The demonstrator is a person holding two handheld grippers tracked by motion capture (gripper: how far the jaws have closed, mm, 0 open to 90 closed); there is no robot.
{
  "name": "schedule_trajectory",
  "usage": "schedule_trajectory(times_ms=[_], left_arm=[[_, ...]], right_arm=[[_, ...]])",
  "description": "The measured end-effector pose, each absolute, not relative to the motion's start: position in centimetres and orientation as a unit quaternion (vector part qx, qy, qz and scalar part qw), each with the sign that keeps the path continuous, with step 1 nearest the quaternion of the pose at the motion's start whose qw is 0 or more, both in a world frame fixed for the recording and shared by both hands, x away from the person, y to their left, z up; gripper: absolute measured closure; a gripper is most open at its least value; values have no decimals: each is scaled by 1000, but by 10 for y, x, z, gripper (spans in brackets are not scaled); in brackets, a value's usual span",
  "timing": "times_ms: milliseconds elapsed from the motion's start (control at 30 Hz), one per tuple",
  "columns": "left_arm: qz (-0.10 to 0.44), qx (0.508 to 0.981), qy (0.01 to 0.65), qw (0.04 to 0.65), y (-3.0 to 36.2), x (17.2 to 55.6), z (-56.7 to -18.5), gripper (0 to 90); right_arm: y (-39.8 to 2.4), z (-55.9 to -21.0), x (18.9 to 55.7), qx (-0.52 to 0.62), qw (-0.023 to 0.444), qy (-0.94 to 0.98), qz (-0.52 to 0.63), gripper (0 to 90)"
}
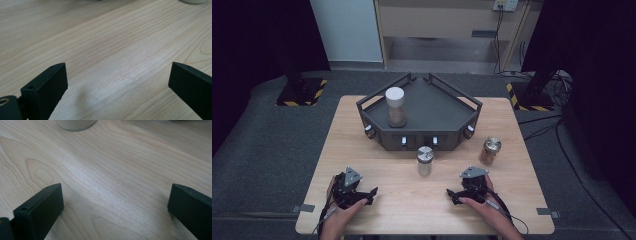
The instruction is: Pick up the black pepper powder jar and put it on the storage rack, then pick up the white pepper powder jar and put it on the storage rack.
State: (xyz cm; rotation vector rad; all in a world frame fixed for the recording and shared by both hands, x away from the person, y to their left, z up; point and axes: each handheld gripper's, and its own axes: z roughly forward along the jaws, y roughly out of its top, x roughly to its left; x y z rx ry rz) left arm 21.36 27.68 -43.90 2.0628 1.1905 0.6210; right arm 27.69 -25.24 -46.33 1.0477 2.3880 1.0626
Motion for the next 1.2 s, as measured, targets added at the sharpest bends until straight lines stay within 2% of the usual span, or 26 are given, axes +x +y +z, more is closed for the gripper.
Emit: schedule_trajectory(times_ms=[367,1200], left_arm=[[240,788,475,309,276,213,-448,16],[230,769,506,316,277,214,-451,0]], right_arm=[[-252,-463,277,367,163,837,372,5],[-253,-463,277,365,162,838,372,6]])
